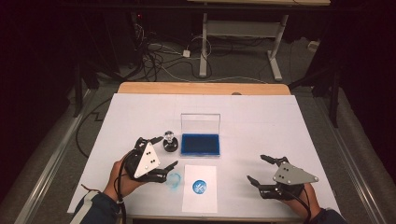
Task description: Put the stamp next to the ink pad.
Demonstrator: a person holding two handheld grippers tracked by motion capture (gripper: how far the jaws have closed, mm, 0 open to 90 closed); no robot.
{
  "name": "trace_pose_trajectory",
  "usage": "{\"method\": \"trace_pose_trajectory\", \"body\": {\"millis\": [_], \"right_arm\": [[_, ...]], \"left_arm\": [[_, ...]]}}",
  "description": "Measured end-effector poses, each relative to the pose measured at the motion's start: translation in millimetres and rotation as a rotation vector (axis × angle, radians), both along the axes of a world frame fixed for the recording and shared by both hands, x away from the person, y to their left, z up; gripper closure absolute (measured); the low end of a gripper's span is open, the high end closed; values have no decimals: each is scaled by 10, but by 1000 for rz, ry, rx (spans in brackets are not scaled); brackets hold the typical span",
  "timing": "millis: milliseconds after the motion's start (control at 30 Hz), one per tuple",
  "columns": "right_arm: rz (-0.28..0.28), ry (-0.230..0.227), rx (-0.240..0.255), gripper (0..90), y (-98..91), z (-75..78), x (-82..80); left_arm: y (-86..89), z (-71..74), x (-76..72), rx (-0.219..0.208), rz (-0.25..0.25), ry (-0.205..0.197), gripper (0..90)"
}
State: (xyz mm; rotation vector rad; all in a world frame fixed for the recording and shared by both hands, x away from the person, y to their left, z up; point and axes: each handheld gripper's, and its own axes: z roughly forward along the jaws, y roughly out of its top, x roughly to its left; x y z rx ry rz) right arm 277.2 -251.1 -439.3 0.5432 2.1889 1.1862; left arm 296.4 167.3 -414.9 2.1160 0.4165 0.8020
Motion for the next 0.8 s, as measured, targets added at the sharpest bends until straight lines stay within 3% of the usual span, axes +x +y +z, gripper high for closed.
{"method": "trace_pose_trajectory", "body": {"millis": [533, 633, 800], "right_arm": [[-7, -2, 4, 221, 1, 1, -1], [-14, -2, 7, 220, -4, -1, 2], [-22, -3, 10, 220, -9, -4, 2]], "left_arm": [[283, -148, -177, 3, 34, -4, 142], [339, -218, -180, -6, 34, 24, 142], [454, -373, -170, 1, 74, 60, 142]]}}
